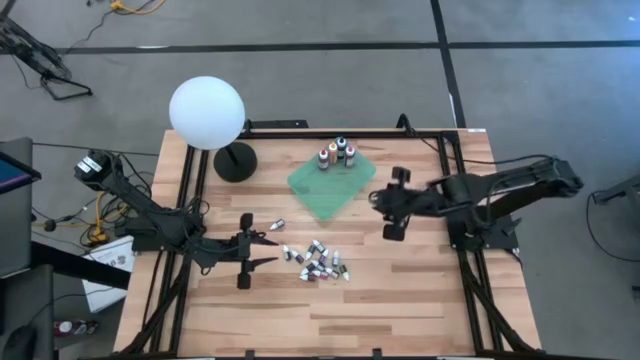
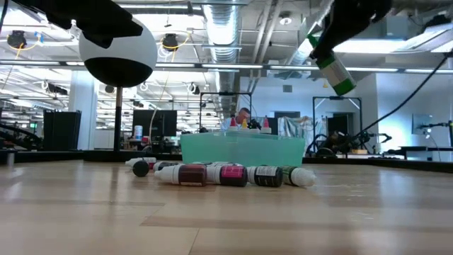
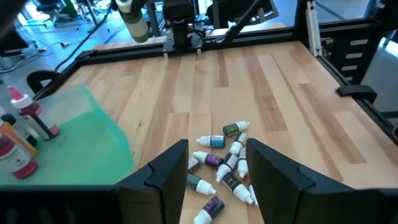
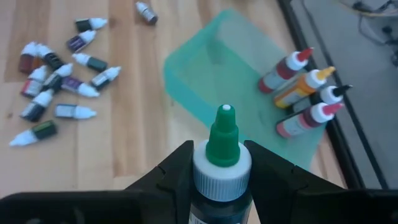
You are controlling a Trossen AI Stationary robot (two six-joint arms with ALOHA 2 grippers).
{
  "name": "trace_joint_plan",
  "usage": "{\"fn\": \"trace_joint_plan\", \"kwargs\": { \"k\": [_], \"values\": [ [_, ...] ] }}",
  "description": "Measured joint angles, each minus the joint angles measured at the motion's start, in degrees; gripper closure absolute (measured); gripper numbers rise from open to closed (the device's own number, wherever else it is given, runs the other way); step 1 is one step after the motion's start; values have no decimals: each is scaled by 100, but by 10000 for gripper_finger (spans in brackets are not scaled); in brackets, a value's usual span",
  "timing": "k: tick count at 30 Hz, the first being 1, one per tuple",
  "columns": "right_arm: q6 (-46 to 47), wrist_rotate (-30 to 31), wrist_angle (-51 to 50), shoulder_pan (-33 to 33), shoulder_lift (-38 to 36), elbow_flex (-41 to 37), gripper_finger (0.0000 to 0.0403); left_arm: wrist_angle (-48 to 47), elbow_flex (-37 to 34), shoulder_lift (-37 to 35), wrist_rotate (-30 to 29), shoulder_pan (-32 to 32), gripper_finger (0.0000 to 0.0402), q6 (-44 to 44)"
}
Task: Pick & Place food coloring
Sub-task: Put the bottom green food coloring bottle into the green bin
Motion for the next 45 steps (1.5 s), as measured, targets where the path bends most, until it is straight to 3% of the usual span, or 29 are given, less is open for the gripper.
{"fn": "trace_joint_plan", "kwargs": {
  "k": [10,19,28,45],
  "values": [
    [-896,-743,1667,-1019,-1192,-1432,278,-9,0,0,-452,1,246,34],
    [-1534,-2005,3539,-2098,-1392,-2297,275,-54,0,0,-631,167,246,45],
    [-1636,-3036,5298,-2930,-708,-2706,277,-210,0,0,-627,294,246,4],
    [-1204,-3315,8533,-3479,1726,-2711,278,-221,0,0,-627,291,246,-17]
  ]
}}
